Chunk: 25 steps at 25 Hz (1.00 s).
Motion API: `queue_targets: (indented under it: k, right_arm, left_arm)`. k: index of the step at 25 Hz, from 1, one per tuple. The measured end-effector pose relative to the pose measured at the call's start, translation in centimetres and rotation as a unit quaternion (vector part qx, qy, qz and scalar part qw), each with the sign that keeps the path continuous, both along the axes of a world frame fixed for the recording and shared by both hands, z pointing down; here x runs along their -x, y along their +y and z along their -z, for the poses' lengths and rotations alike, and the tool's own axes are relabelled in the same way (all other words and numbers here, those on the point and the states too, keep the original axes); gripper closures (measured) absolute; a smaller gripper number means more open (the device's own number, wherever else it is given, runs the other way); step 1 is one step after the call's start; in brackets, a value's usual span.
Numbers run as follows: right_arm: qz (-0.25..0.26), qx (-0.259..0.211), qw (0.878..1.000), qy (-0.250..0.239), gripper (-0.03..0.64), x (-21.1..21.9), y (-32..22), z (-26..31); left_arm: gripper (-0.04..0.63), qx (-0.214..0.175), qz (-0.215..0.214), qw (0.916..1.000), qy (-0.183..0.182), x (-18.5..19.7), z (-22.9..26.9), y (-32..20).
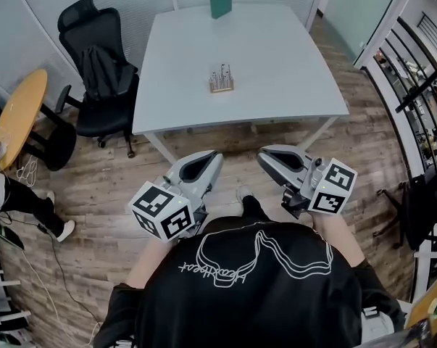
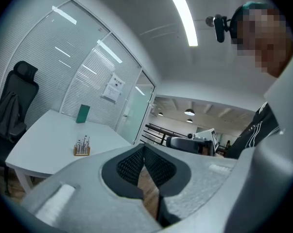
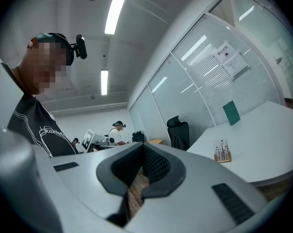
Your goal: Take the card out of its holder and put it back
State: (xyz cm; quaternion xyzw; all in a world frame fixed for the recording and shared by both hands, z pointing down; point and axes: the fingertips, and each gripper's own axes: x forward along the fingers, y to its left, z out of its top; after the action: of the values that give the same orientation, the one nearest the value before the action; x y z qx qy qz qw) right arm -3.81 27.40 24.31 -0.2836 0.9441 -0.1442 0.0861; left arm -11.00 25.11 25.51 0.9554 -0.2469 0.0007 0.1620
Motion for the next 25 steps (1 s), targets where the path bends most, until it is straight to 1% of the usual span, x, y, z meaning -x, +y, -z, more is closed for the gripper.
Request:
queue_targets:
  k: [4, 8, 12, 15, 19, 22, 25]
  right_arm:
    - [0.004, 0.01, 1.0, -0.011, 0.607, -1.4, -2.4, -0.5]
    - [0.016, 0.02, 1.0, -0.014, 0.607, -3.5, -5.7, -1.2]
    - [0.037, 0.04, 0.998, -0.028, 0.607, -5.2, -10.5, -2.2]
    - [0.053, 0.053, 0.997, -0.028, 0.607, -6.4, -14.5, -2.8]
    - [0.068, 0.063, 0.995, -0.03, 0.607, -8.7, -19.4, -3.1]
    - [0.078, 0.058, 0.995, -0.019, 0.607, -10.5, -22.6, -3.6]
    - [0.091, 0.055, 0.994, 0.007, 0.607, -11.3, -25.0, -4.6]
  left_arm:
    - [0.581, 0.009, 0.005, 0.9999, -0.009, -1.3, -0.5, -2.1]
    - [0.581, 0.028, 0.017, 0.9993, -0.019, -3.2, -1.5, -5.2]
    - [0.581, 0.052, 0.033, 0.9976, -0.032, -5.0, -2.7, -9.6]
    - [0.581, 0.066, 0.044, 0.9961, -0.039, -6.1, -3.7, -13.5]
    - [0.581, 0.076, 0.063, 0.994, -0.048, -7.9, -4.1, -18.1]
    - [0.581, 0.079, 0.076, 0.9924, -0.056, -9.5, -4.7, -21.3]
    - [0.581, 0.086, 0.088, 0.9905, -0.06, -10.5, -5.3, -23.6]
